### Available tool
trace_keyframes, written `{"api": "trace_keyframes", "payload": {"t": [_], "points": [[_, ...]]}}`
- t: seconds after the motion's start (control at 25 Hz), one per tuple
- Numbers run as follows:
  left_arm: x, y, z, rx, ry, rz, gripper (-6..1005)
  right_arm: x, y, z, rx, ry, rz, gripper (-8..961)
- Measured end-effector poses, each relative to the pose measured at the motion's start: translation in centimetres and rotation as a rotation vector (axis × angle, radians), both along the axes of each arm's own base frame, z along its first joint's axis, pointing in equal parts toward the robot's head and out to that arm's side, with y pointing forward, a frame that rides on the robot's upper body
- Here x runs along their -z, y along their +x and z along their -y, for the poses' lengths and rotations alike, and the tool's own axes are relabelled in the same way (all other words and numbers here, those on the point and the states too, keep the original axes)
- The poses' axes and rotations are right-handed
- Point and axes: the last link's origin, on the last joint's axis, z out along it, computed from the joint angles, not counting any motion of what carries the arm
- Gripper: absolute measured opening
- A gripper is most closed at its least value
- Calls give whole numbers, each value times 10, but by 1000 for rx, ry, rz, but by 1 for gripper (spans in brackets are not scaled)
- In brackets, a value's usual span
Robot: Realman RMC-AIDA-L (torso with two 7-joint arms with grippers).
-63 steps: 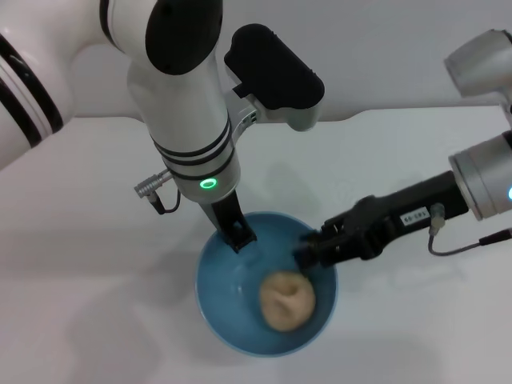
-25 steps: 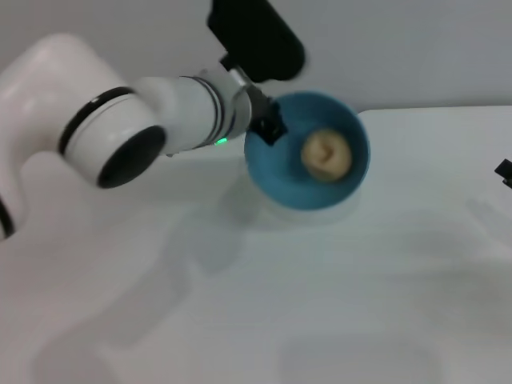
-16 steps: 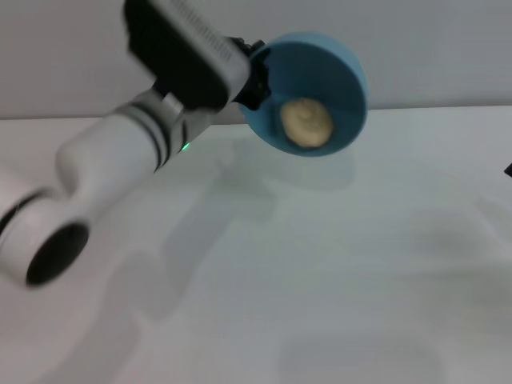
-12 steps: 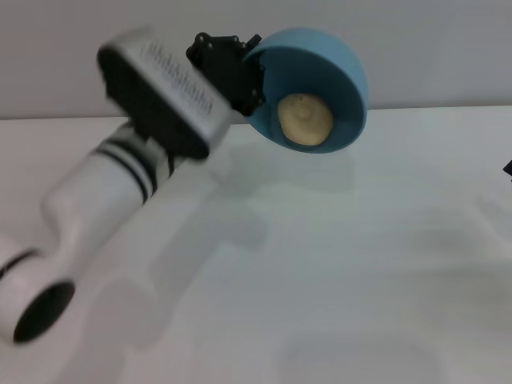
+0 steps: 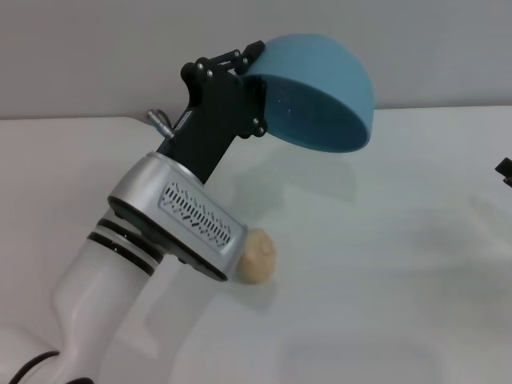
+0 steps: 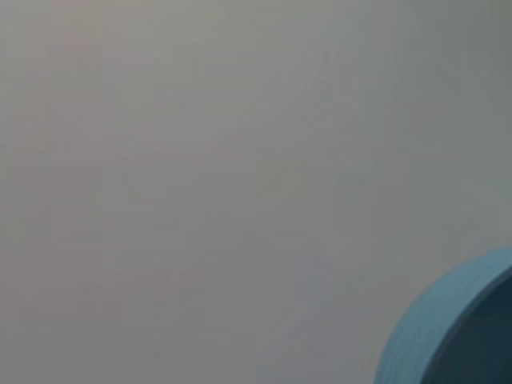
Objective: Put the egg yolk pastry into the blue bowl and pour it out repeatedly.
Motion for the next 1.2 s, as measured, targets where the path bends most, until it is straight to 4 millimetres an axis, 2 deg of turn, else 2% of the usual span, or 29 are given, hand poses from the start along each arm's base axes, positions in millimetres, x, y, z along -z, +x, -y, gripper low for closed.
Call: {"api": "trace_keyframes", "payload": {"t": [0.32, 0.52, 0.68, 0.88, 0.92, 0.96, 1.2], "points": [[-5, -6, -4, -50, 16, 43, -1, 4, -1, 1, -4, -10, -2, 334], [-21, -14, -35, -274, -2, 156, -2, 9, -9, -5, -42, -34, 8, 333], [-36, -29, -68, -499, -134, 199, -1, 19, -24, -14, -104, -89, 29, 333], [-59, -50, -94, -695, -320, 306, -1, 32, -44, -28, -193, -163, 89, 334], [-68, -57, -100, -750, -384, 349, -1, 38, -53, -33, -246, -193, 131, 334], [-68, -57, -100, -750, -384, 349, -1, 38, -53, -33, -246, -193, 131, 334], [-101, -82, -107, -944, -564, 458, -2, 61, -75, -46, -362, -312, 263, 334]]}}
